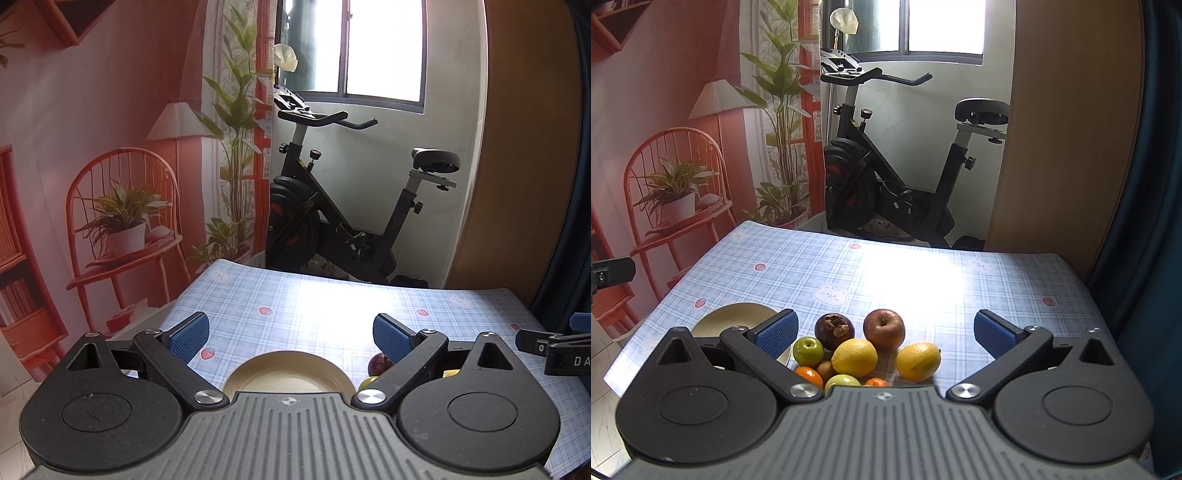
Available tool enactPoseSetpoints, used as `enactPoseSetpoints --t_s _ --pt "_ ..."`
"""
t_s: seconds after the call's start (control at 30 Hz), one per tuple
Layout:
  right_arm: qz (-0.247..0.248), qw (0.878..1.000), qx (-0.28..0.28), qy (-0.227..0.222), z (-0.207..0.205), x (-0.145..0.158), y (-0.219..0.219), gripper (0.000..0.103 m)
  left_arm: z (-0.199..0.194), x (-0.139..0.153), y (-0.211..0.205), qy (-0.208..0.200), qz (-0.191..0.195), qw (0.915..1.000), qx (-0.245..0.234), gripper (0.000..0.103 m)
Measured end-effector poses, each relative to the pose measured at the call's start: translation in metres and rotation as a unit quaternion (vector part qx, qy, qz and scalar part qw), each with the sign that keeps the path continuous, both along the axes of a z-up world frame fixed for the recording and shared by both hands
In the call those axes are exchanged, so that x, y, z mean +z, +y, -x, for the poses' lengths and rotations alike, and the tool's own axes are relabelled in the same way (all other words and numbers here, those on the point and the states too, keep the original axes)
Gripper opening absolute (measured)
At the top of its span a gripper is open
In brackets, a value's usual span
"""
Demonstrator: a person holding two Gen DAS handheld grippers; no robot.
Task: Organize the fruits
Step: 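Move the left tool toward the red apple and open its fingers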
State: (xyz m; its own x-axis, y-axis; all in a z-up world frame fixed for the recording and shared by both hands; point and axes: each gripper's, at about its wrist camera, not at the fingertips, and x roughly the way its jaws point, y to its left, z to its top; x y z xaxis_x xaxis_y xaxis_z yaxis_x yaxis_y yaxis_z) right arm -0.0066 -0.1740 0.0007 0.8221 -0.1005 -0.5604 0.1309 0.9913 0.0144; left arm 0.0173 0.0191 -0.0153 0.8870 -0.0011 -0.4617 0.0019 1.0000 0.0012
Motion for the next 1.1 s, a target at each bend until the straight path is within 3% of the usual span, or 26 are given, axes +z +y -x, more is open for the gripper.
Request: enactPoseSetpoints --t_s 0.13,0.27,0.5,0.67,0.8,1.1 --pt "-0.035 0.999 -0.002 -0.027 -0.013 -0.011 -0.018 0.103 -0.017 -0.008 0.0 -0.009 -0.021 0.9997 0.003 0.087" --pt "-0.028 0.997 -0.03 -0.073 -0.023 -0.021 -0.031 0.103 -0.034 -0.015 0.005 0.003 0.006 0.9998 -0.019 0.079" --pt "-0.075 0.99 -0.02 -0.114 -0.033 -0.05 -0.051 0.103 -0.05 -0.036 -0.001 0.012 0.023 0.9984 -0.05 0.071" --pt "-0.063 0.994 0.007 -0.095 -0.033 -0.067 -0.05 0.103 -0.054 -0.051 -0.009 0.005 0.017 0.9972 -0.073 0.068" --pt "-0.049 0.996 0.026 -0.065 -0.03 -0.078 -0.047 0.103 -0.062 -0.063 -0.018 0.034 0.009 0.9956 -0.087 0.067" --pt "-0.031 0.998 0.048 -0.033 -0.023 -0.102 -0.045 0.103 -0.072 -0.079 -0.025 0.067 0.004 0.9955 -0.067 0.067"
